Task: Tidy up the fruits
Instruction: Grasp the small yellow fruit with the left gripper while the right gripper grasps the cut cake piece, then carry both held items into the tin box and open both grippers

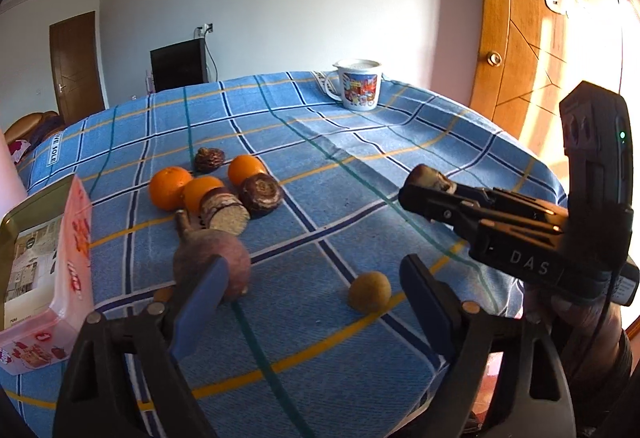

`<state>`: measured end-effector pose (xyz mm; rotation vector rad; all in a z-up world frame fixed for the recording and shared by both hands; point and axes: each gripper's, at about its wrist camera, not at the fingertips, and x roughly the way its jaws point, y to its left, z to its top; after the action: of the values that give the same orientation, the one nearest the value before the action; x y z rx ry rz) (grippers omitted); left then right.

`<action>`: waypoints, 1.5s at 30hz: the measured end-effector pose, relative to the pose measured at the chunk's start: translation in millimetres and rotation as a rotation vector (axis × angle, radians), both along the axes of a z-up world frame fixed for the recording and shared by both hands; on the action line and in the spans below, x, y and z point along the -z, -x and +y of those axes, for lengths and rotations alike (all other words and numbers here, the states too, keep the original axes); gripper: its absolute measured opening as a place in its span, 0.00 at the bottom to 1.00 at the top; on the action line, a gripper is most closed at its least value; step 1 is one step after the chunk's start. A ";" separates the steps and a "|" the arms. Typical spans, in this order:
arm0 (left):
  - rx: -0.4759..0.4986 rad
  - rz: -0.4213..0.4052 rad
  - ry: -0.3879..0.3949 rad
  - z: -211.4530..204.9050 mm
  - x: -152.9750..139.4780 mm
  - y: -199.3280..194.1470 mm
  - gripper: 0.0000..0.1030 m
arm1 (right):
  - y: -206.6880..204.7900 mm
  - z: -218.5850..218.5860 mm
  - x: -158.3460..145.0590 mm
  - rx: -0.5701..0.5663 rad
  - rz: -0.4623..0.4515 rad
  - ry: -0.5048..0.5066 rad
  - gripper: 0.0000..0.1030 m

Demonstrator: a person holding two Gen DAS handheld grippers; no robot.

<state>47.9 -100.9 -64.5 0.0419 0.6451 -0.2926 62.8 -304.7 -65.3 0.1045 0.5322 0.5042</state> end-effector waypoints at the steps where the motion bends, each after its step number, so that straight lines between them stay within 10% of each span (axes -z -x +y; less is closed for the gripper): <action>1: 0.019 0.017 -0.004 -5.5 2.6 -2.6 0.80 | 3.1 -4.8 -0.7 0.008 -0.010 -0.008 0.34; 12: 0.090 0.123 0.002 -24.9 19.3 -14.2 0.28 | 9.8 -24.5 3.9 0.035 -0.031 -0.056 0.34; 30: -0.189 -0.082 0.072 117.6 -27.7 6.0 0.28 | 6.9 58.0 -28.2 -0.158 -0.072 -0.006 0.34; 45: -0.401 -0.029 0.080 230.8 -13.4 -21.8 0.28 | -10.1 215.7 -50.3 -0.414 -0.079 0.123 0.34</action>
<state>69.7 129.9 -51.1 -0.1588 0.5977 0.0692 72.9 -89.0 -15.0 -0.1469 0.5078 0.8736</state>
